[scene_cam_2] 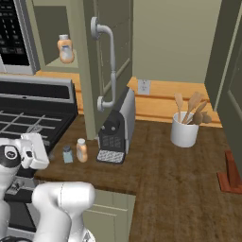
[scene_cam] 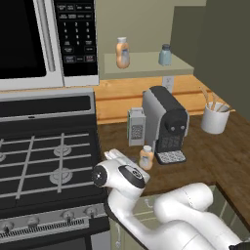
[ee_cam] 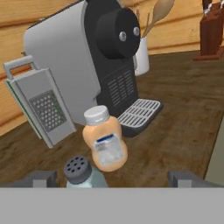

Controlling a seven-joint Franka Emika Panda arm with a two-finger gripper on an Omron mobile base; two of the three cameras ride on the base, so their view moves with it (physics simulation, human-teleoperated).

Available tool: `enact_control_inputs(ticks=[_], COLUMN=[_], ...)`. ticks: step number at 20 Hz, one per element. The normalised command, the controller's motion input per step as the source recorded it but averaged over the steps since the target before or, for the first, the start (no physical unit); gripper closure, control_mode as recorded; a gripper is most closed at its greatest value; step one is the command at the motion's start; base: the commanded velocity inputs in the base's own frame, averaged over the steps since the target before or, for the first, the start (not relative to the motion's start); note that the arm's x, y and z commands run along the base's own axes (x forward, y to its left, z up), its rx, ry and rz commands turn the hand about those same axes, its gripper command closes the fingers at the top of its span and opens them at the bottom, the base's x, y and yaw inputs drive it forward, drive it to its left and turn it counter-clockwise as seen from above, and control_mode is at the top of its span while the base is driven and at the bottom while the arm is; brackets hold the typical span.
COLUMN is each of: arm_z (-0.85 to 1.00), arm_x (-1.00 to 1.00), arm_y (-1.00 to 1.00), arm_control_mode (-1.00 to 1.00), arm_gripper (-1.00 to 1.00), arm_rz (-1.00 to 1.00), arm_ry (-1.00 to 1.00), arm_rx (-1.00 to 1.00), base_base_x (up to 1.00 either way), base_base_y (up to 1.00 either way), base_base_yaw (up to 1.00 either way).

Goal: Put the shaker and condiment bottle from the counter next to their counterparts in the cabinet.

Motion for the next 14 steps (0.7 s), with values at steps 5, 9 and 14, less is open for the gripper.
enact_control_inputs(ticks=[5,9,14], arm_z=[-0.32,-0.31,-0.25], arm_x=[0.23,0.24,0.25], arm_y=[0.01,0.05,0.13], arm_control_mode=[-1.00,-1.00,-1.00], arm_gripper=[-1.00,-1.00,-1.00], arm_rz=[0.00,0.00,-0.01], arm_ry=[0.00,0.00,0.00], arm_rx=[0.00,0.00,0.00], base_base_x=[0.00,0.00,0.00], base_base_y=[0.00,0.00,0.00], base_base_yaw=[0.00,0.00,0.00])
